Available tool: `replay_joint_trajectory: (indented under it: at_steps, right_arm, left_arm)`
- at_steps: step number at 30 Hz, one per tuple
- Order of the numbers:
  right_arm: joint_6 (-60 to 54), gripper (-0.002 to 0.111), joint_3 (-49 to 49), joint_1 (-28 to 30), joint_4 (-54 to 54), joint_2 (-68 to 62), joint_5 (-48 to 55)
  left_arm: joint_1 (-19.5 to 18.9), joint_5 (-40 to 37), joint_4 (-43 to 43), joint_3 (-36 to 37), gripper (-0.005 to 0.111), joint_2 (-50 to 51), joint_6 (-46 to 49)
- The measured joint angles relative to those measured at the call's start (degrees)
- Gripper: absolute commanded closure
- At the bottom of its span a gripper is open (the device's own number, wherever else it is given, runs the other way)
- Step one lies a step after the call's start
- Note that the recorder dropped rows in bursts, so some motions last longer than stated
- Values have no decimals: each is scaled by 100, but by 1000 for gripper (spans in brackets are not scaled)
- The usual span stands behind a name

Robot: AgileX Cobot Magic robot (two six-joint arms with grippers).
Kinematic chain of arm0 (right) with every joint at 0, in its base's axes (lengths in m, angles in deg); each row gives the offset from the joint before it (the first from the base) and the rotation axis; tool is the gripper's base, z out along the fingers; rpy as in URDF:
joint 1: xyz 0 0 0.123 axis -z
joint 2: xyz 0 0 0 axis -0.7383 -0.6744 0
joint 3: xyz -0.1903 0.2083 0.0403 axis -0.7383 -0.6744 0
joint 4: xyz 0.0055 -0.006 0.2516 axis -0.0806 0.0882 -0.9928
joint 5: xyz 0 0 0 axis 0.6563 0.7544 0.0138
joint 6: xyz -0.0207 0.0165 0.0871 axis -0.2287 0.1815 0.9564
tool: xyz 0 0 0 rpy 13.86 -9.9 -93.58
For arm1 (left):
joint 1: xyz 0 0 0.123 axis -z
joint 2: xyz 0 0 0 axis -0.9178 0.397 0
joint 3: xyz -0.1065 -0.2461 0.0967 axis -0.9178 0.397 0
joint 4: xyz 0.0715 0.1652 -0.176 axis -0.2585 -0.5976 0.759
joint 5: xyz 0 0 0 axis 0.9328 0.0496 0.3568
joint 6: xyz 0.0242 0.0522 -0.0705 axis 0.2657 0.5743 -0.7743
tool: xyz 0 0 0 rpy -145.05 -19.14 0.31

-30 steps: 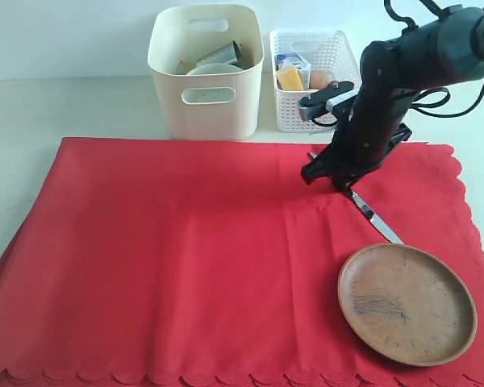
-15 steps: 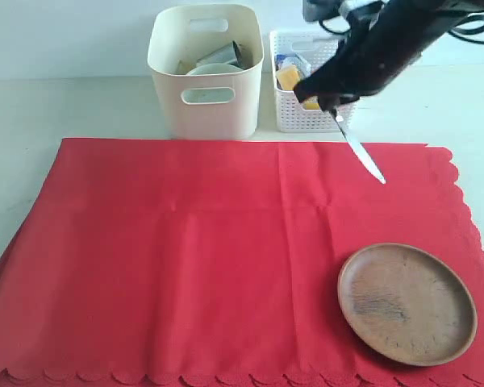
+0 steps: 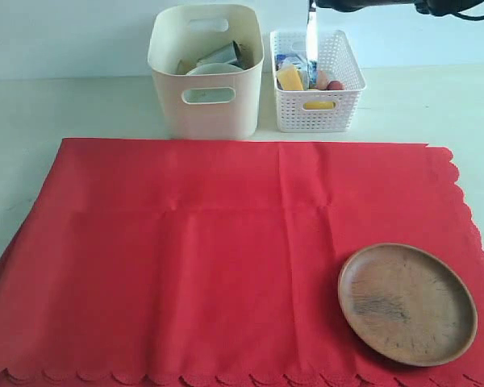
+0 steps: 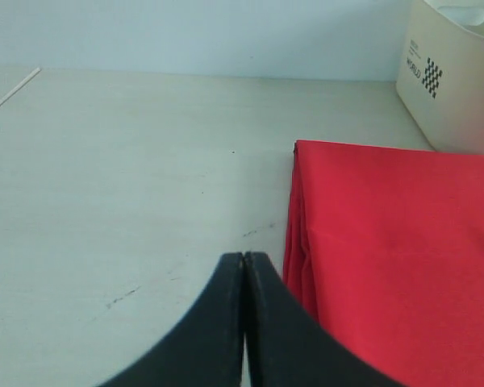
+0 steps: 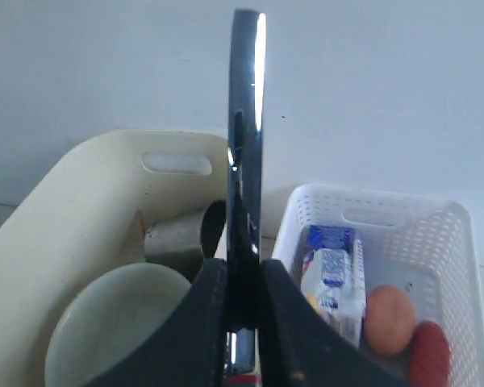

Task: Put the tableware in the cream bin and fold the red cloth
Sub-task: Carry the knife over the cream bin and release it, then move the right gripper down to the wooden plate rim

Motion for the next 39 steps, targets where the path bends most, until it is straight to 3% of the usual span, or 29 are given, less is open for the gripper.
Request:
replay_joint_trajectory:
  at_steps: [10, 17, 27, 30, 34, 39]
  right_arm:
    - [-85, 108, 1830, 0, -384, -1157, 474]
    - [-561, 108, 2875, 0, -732, -1872, 1475]
    - [-2038, 108, 3320, 0, -1821, -2421, 2020]
    - [-2108, 100, 3320, 0, -1870, -2476, 2029]
    - [-2082, 79, 3330, 0, -1898, -2489, 1923]
    - [-1695, 72, 3343, 0, -1744, -2489, 1908]
  left_arm:
    - [0, 0, 0, 0, 105, 0, 0]
    - [0, 0, 0, 0, 105, 0, 0]
    - [0, 0, 0, 0, 105, 0, 0]
    - [0, 0, 0, 0, 105, 0, 0]
    - [0, 0, 0, 0, 105, 0, 0]
    - [0, 0, 0, 0, 105, 0, 0]
